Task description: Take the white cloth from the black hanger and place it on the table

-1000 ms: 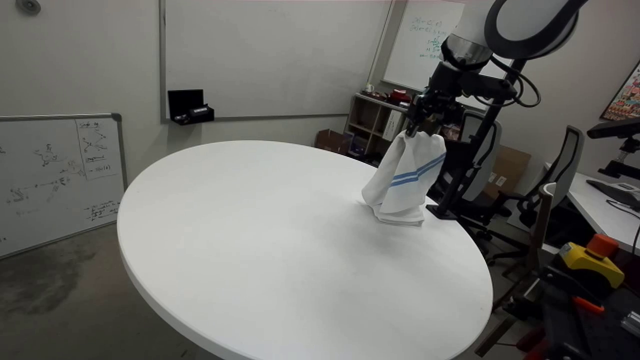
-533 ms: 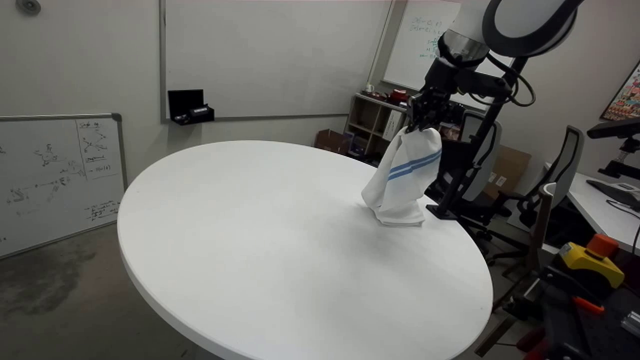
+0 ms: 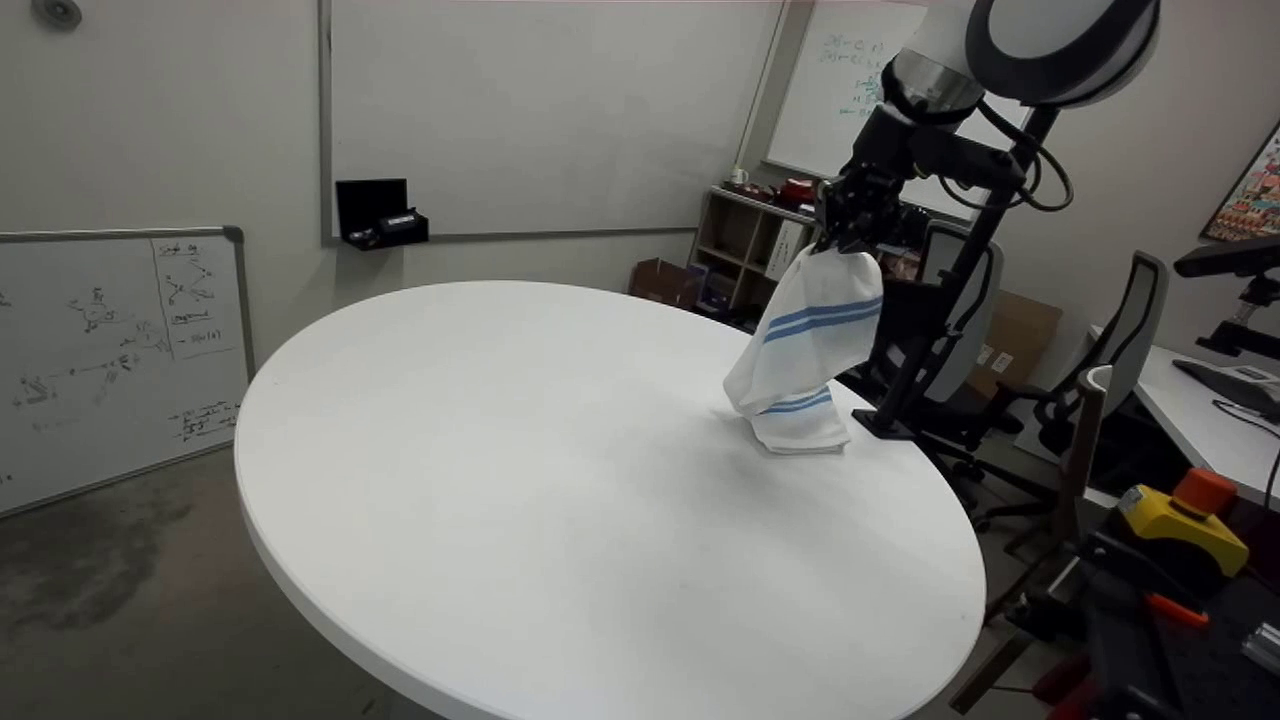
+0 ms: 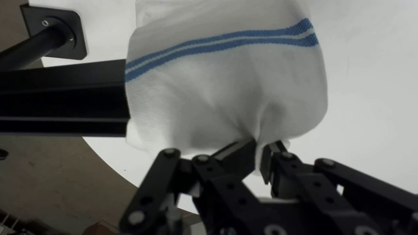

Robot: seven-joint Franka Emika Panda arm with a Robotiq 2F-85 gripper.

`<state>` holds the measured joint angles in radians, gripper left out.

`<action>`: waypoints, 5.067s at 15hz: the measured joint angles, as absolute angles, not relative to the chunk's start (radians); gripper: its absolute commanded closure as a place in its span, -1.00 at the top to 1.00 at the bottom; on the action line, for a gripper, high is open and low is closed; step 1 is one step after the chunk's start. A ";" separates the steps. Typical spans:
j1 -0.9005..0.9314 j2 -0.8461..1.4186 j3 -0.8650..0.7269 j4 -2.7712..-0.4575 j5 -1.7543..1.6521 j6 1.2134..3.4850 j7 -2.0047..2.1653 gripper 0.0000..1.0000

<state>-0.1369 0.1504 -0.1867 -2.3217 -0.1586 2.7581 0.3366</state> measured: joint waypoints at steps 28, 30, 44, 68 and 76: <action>0.110 -0.768 -0.101 -2.534 0.259 2.400 0.033 -0.97; 0.117 -0.809 -0.099 -2.585 0.259 2.301 0.026 -0.97; 0.046 -0.771 -0.065 -2.753 0.238 2.187 0.017 -0.97; -0.045 -0.205 0.011 -2.734 0.014 2.780 0.103 -0.97; -0.037 -0.117 0.065 -2.754 -0.067 2.775 0.139 -0.97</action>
